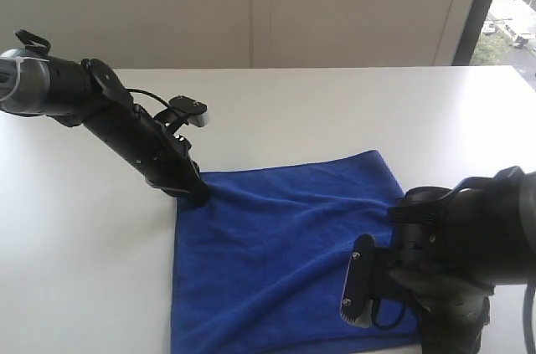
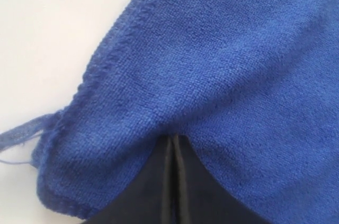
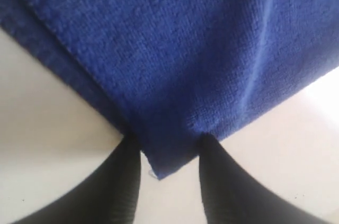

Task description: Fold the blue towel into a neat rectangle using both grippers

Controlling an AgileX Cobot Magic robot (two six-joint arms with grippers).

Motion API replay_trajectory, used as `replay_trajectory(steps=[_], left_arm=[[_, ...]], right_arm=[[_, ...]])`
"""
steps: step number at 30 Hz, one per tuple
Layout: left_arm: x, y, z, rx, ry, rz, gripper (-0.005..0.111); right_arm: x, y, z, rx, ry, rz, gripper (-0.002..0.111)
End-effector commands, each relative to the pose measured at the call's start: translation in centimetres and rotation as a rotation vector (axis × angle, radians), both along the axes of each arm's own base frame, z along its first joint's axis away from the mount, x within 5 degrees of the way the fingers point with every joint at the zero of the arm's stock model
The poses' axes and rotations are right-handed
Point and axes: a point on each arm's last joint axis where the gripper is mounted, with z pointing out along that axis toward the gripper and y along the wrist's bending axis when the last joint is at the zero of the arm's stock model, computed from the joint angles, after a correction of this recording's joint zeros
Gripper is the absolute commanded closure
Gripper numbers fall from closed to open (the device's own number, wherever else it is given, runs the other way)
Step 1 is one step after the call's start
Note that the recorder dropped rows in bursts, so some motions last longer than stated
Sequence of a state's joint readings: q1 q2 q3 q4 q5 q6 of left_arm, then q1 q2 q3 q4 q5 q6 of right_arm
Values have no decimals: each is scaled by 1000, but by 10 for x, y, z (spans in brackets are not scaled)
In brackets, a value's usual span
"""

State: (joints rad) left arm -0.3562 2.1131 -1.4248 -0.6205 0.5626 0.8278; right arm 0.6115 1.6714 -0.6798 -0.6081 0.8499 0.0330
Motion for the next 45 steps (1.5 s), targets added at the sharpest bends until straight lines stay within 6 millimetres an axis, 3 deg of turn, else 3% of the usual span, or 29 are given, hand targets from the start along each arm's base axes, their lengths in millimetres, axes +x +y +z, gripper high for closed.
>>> replay_trajectory(steps=[1,7,21,23,25,29,31,35,39,42,45], left_arm=[[0,1,-21,52,-4,-13,107],[1,1,-21,53,-10,-10,107],[1,2,-21,60,-18,-13,107],[1,2,-21,59,-16,-14,107],[1,2,-21,59,-14,-15,107],[1,2,-21,59,-14,-15,107],[1,2,-22,63,-16,-18,107],[2,4,-22,82,-40,-24,107],[5,8,-23,128,-79,-50,107],[5,8,-21,130,-89,-52,107],[7,8,-4,118,-149,-36,107]], right_arm=[[-1,-4,-1,-35,8,-21,85],[-4,-8,1,-77,28,-38,108],[-8,-7,0,-64,55,-78,107],[-7,-7,0,-61,53,-76,101],[-7,-7,0,-62,54,-77,88],[-7,-8,5,-80,51,-96,47],[-5,-7,15,-72,16,-143,39],[2,6,51,70,-100,-179,45],[7,28,85,433,-275,-158,53],[12,40,93,605,-342,-146,69],[17,47,83,636,-331,-150,93]])
